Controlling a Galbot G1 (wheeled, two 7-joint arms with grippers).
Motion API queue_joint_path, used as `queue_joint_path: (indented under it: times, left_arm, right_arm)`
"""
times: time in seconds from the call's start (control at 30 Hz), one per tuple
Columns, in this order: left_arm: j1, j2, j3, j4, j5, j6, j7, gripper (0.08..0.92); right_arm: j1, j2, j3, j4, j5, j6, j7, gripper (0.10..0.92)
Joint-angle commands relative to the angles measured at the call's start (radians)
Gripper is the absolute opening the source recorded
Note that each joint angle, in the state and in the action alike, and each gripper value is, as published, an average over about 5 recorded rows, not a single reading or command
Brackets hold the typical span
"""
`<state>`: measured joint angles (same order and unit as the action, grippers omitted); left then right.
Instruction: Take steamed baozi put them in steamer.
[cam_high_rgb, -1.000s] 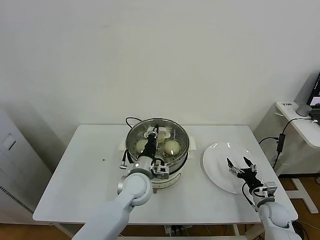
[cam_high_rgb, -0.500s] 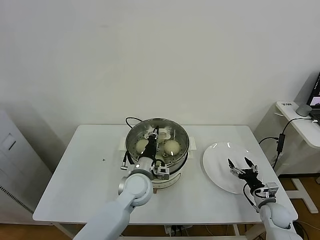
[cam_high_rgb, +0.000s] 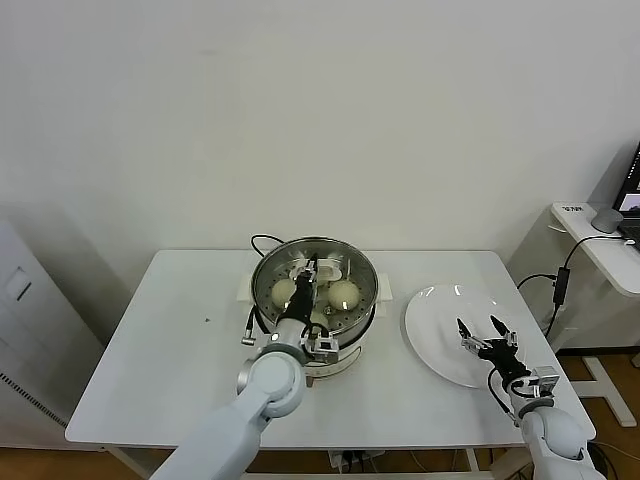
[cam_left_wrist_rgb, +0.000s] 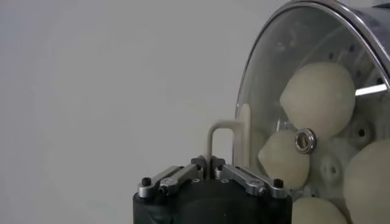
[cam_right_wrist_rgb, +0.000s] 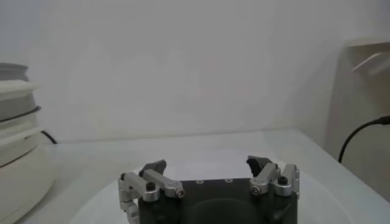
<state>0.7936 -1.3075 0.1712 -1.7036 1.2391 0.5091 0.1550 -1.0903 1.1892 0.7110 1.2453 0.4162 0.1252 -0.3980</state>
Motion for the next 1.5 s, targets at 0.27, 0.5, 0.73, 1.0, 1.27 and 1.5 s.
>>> queue_joint_path:
  times: [0.27, 0.5, 0.73, 1.0, 1.27, 1.5]
  left_arm:
    - [0.082, 0.186, -0.11, -0.35, -0.434, -0.214, 0.112, 0.472]
    - [0.075, 0.311, -0.279, -0.42, -1.187, -0.397, 0.232, 0.671]
    - [0.099, 0.279, -0.52, -0.457, -1.863, -0.296, 0.069, 0.816]
    - [0.207, 0.176, -0.719, -0.369, -1.922, -0.144, -0.214, 0.823]
    - [0.354, 0.165, -0.789, -0.163, -1.764, -0.178, -0.208, 0.823]
    - [0.364, 0.163, -0.776, -0.033, -1.642, -0.213, -0.199, 0.823]
  right_arm:
    - [0.005, 0.0, -0.001, -0.006, 0.001, 0.003, -0.01, 0.823]
    - [0.006, 0.011, -0.014, 0.015, 0.005, -0.026, -0.008, 0.823]
    - [-0.007, 0.01, -0.025, 0.083, 0.001, -0.058, 0.116, 0.823]
    - [-0.014, 0.01, -0.027, 0.157, -0.019, -0.056, 0.168, 0.823]
    - [-0.041, 0.017, 0.011, 0.212, -0.101, -0.065, 0.156, 0.823]
    - [-0.068, 0.018, 0.021, 0.247, -0.109, -0.089, 0.204, 0.823]
